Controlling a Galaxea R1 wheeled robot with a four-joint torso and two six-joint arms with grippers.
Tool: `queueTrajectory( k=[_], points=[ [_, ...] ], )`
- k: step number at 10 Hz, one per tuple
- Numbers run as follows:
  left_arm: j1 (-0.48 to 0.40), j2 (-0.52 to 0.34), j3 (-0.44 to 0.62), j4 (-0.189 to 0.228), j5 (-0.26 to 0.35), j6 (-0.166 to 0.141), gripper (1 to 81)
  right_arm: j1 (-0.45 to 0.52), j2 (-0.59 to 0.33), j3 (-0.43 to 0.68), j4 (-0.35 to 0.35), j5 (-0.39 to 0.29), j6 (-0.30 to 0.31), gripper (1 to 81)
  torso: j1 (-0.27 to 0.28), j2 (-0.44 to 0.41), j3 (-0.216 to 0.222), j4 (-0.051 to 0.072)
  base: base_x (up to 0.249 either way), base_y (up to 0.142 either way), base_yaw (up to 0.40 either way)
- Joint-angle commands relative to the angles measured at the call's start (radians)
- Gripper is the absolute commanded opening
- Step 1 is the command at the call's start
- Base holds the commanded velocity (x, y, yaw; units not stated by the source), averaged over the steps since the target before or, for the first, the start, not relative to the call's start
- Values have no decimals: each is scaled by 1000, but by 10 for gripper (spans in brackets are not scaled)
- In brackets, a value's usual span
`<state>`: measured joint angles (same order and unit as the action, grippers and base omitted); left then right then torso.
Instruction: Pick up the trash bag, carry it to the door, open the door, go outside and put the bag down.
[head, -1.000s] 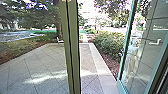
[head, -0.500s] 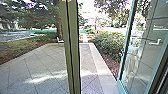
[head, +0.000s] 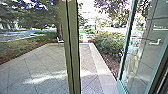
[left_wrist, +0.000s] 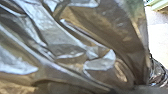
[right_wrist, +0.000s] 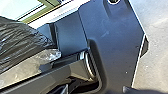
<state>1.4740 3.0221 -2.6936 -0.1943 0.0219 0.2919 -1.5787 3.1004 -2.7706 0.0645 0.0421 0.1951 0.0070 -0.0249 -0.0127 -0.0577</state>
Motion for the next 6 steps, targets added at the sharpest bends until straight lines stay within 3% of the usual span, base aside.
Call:
queueTrajectory(
  k=[1,6],
  points=[
    [-59,0,0,7,49,10,10,44,6,5,-8,-54,-5,811,0,0,0,0,0,-95,0],
    [-59,0,0,9,49,10,10,39,6,4,-6,-53,-3,811,0,0,0,0,0,-100,0]
  ],
)
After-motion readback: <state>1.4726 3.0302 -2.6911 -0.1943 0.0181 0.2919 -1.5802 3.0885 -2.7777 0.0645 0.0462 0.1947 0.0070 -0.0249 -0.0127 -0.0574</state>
